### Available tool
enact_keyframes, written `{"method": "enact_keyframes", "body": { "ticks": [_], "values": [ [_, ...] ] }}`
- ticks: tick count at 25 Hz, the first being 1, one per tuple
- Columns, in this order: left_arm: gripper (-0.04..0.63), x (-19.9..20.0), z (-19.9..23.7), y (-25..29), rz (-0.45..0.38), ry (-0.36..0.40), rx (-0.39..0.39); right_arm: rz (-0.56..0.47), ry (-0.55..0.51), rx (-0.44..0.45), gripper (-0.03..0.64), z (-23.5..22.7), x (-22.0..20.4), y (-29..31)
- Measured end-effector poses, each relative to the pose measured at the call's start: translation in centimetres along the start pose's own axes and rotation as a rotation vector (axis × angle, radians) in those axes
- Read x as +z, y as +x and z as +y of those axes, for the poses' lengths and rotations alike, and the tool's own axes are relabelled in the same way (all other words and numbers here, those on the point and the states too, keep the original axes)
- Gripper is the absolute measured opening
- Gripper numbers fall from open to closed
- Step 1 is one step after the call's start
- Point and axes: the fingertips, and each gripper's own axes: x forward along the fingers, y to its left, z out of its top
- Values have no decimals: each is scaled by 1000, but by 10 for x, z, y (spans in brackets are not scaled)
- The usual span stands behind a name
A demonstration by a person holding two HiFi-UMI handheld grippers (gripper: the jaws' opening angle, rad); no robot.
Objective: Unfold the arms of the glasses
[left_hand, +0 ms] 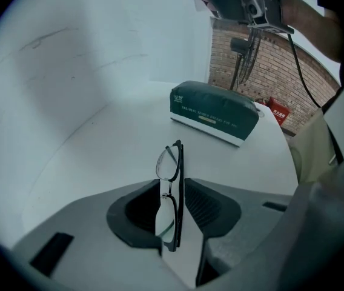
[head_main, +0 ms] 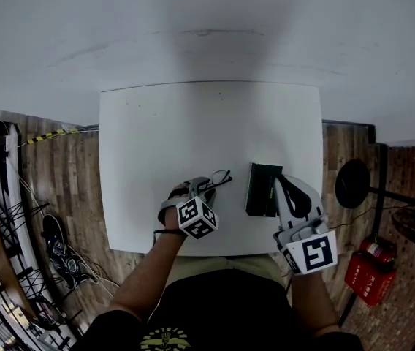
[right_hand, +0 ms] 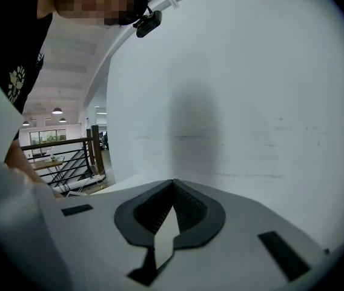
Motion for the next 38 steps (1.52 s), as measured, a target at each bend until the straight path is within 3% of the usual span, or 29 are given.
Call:
{"method": "enact_keyframes", "body": {
  "ticks": [13,18,23,27,32,38],
  "values": [
    [100,-8,9,12,141,102,65,-18,33,-14,-3,-10,2,-3],
    [28,-4,21,-1,105,71,115,-29,34,-13,-3,-8,9,-3],
    [23,-6,28,-13,71,31,132,-43,34,-6,-3,0,18,-4],
    [24,0,33,-33,-32,-82,121,-54,25,-1,-3,7,27,-6],
    [23,26,46,-85,-323,-401,29,-91,7,4,-3,21,46,-9],
    [24,57,63,-172,-629,-533,-28,-135,-25,20,-3,47,71,-16]
  ]
}}
